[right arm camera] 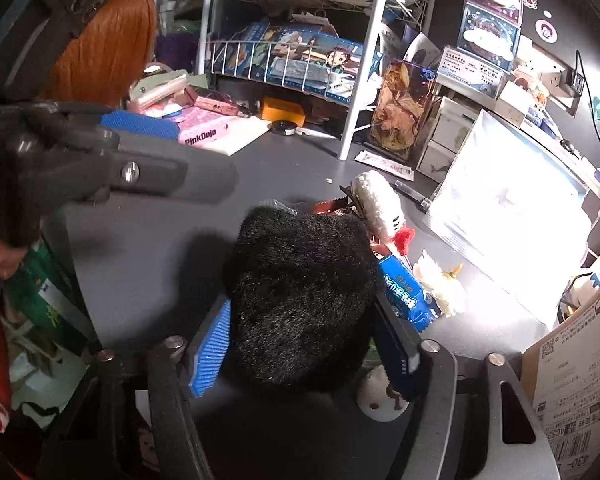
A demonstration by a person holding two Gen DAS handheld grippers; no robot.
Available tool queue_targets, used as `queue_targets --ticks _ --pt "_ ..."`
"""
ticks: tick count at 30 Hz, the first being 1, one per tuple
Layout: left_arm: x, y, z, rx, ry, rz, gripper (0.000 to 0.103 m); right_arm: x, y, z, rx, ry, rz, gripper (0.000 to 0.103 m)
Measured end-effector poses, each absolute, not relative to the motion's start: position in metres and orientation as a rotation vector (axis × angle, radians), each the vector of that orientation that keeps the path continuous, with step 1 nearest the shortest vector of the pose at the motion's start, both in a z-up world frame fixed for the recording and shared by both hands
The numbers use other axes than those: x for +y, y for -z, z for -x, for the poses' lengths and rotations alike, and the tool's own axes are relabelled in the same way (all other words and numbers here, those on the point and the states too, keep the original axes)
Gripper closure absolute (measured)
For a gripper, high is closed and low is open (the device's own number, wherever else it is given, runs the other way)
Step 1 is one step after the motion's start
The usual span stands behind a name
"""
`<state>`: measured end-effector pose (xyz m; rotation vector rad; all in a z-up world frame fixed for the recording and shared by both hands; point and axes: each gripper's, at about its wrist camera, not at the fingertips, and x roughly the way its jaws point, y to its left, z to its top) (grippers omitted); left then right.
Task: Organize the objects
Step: 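Grasp the black fluffy cat plush with the right gripper, then carry the black plush into the cardboard box and open the right gripper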
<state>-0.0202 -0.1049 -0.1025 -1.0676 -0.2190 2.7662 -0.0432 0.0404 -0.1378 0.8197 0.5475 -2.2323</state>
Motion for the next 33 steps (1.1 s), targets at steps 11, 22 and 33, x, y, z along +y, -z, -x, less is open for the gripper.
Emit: queue_targets --ticks 11,22,33 --pt "-0.083 0.072 0.016 -0.225 -2.611 1.002 0.001 0.058 0.095 0.034 0.404 2.182 -0.711 0.049" --pt "-0.061 0.032 0.014 -0.203 -2.529 0.946 0.032 0.073 0.043 0.010 0.413 2.191 -0.498 0.049" --pt "0.001 -0.049 0.030 -0.101 -2.471 0.805 0.042 0.128 -0.026 0.010 0.391 2.323 -0.429 0.049"
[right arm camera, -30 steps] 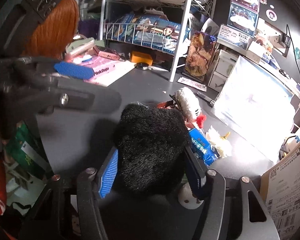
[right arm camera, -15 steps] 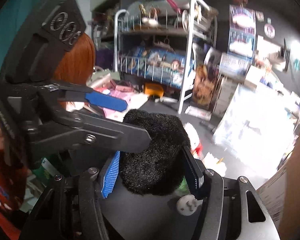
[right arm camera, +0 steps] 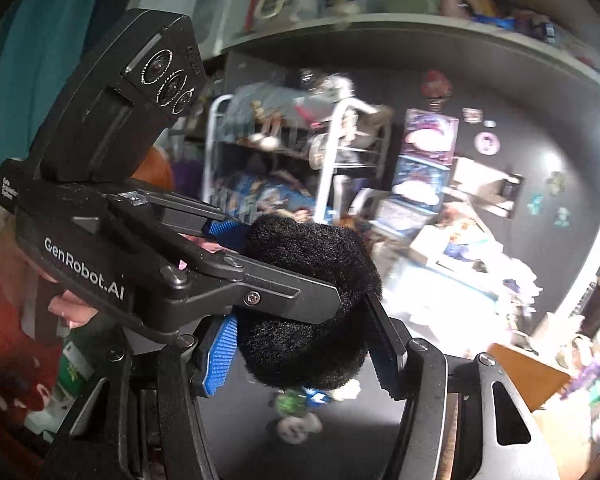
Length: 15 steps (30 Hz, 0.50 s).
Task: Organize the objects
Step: 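Carry the black plush into the cardboard box and open the right gripper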
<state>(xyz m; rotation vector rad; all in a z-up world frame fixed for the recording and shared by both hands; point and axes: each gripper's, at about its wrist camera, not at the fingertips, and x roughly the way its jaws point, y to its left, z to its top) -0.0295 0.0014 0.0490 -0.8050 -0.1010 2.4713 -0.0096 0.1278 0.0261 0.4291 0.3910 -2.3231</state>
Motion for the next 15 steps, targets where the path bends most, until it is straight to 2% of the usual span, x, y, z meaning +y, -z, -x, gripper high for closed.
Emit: queue_targets --ticks 7,15 --pt "0.086 -0.062 0.074 -0.012 -2.335 0.857 0.042 0.205 -0.040 0.027 0.331 2.449 -0.555 0.049" --pt "0.169 -0.043 0.127 0.052 -2.190 1.057 0.042 0.271 -0.032 0.068 0.239 2.461 -0.836 0.049"
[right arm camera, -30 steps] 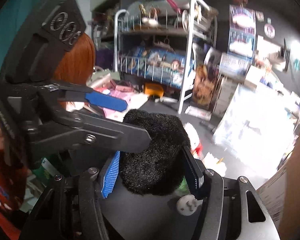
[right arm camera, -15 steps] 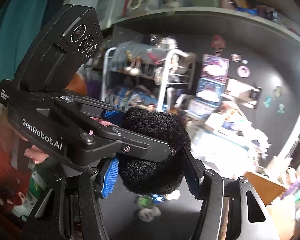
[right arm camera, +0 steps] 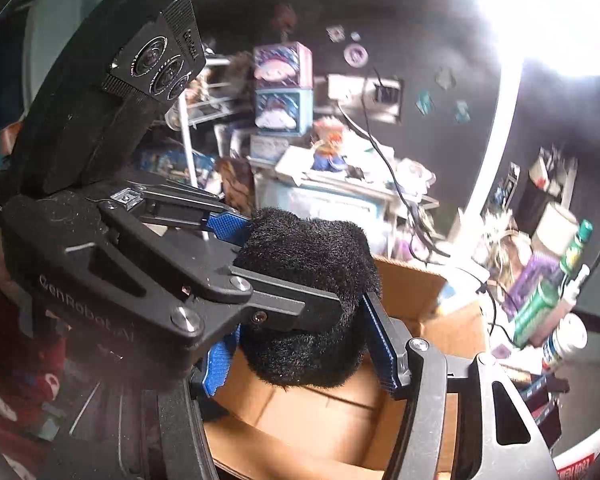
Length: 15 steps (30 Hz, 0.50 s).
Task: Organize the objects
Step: 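Carry the black plush into the cardboard box and open the right gripper, then move the right gripper back to the small white ghost figure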
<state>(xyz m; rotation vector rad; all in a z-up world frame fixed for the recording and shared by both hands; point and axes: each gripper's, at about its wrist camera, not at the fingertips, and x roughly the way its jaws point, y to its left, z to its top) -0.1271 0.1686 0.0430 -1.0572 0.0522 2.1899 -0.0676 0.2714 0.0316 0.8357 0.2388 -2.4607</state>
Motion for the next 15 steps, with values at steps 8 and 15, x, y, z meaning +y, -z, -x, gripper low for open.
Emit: queue_targets --ticks 8,15 --pt "0.188 -0.032 0.136 0.116 -2.200 1.116 0.020 0.285 -0.022 0.087 0.300 2.435 -0.977 0.037" --pt "0.155 -0.055 0.115 0.106 -2.285 1.022 0.019 0.282 -0.026 0.075 0.297 2.449 -0.903 0.036"
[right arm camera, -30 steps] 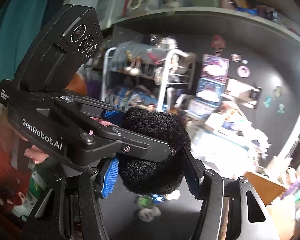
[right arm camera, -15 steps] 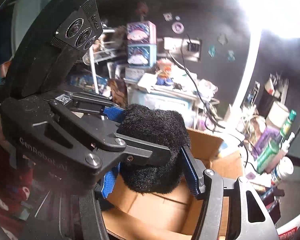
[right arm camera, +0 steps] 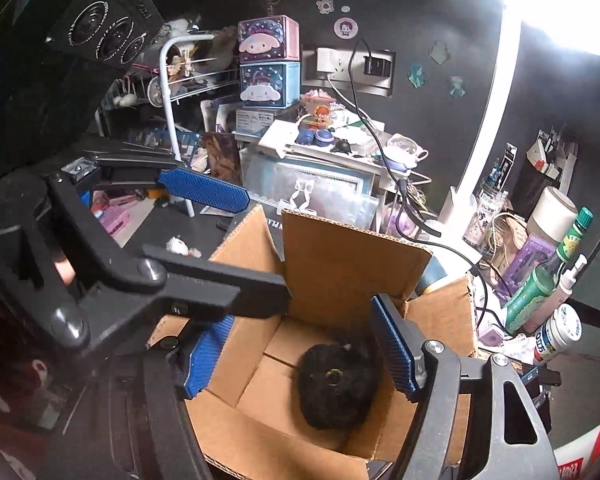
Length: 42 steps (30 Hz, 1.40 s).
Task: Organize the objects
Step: 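Move the right gripper back to the small white ghost figure, then grasp the white ghost figure with the right gripper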
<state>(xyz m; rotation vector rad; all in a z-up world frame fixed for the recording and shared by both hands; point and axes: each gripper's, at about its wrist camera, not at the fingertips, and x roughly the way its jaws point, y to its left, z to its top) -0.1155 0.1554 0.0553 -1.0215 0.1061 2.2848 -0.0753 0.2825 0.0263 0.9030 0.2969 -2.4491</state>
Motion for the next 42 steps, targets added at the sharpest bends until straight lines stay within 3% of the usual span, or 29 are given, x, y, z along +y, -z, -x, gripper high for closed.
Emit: queue_targets --ticks 11,20,27,32,34,38,40,42 --pt "0.028 -0.061 0.071 0.011 -2.581 0.906 0.015 0.188 -0.031 0.022 0.344 2.263 -0.668 0.036" --pt "-0.053 0.013 0.036 -0.076 -2.737 0.962 0.015 0.106 0.040 0.007 0.389 2.101 -0.751 0.036" --pt "-0.063 0.071 0.028 -0.117 -2.714 1.063 0.015 0.100 0.112 0.037 0.352 2.152 -0.988 0.037" --pt "-0.062 0.095 0.031 -0.128 -2.675 1.115 0.015 0.109 0.133 0.055 0.380 2.212 -1.051 0.038" --pt "-0.063 0.098 0.032 -0.146 -2.663 1.122 0.015 0.111 0.140 0.062 0.373 2.208 -1.082 0.048" --pt "-0.060 0.099 0.034 -0.152 -2.649 1.124 0.015 0.111 0.145 0.071 0.392 2.212 -1.092 0.057" --pt "-0.058 0.098 0.036 -0.148 -2.641 1.124 0.015 0.109 0.145 0.071 0.431 2.218 -1.088 0.072" --pt "-0.056 0.097 0.037 -0.138 -2.637 1.124 0.015 0.109 0.145 0.072 0.429 2.211 -1.093 0.079"
